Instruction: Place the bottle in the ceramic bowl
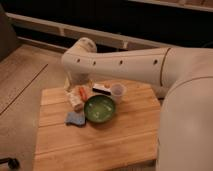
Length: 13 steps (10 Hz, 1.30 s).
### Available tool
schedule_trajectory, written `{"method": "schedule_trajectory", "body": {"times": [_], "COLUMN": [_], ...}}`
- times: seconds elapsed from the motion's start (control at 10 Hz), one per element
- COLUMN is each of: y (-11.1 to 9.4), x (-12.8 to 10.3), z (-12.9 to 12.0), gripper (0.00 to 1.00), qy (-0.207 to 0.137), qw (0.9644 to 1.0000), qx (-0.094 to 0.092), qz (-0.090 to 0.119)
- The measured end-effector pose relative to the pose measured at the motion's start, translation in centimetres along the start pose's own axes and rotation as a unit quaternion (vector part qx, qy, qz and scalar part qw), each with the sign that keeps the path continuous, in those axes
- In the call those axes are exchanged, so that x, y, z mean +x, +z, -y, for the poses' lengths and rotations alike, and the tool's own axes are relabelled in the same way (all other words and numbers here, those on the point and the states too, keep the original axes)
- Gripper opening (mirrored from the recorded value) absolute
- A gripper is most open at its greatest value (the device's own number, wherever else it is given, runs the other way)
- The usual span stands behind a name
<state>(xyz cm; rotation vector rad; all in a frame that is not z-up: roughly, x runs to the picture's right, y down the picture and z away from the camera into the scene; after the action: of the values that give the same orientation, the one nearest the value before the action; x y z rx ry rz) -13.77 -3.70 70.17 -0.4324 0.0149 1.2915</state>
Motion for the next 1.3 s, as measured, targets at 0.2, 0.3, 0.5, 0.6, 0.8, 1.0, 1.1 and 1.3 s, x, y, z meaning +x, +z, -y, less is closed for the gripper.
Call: {"method": "schedule_trajectory", "body": {"times": [0.2, 0.3, 0.5, 0.6, 0.8, 1.0, 1.1, 1.3], "y": [-1.0, -1.0, -1.0, -0.7, 1.9, 5.7, 8.3, 13.8], "x": [-2.1, -2.2, -1.9, -1.8, -3.0, -4.7, -5.1, -4.2], "z": [-0.2, -0.2, -0.2, 0.1, 1.3, 0.2, -0.6, -1.6], "gripper": [0.65, 0.65, 0.65, 0.65, 0.65, 0.65, 0.65, 0.65], "qy": [-0.029, -0.030, -0.034, -0.038, -0.056, -0.091, -0.102, -0.110], "qw": [0.9992, 0.9991, 0.9990, 0.9989, 0.9979, 0.9956, 0.9947, 0.9927], "qx": [-0.003, -0.003, 0.000, 0.006, 0.022, 0.011, -0.005, -0.040], "qz": [0.028, 0.029, 0.027, 0.028, 0.024, 0.018, 0.010, -0.029]}}
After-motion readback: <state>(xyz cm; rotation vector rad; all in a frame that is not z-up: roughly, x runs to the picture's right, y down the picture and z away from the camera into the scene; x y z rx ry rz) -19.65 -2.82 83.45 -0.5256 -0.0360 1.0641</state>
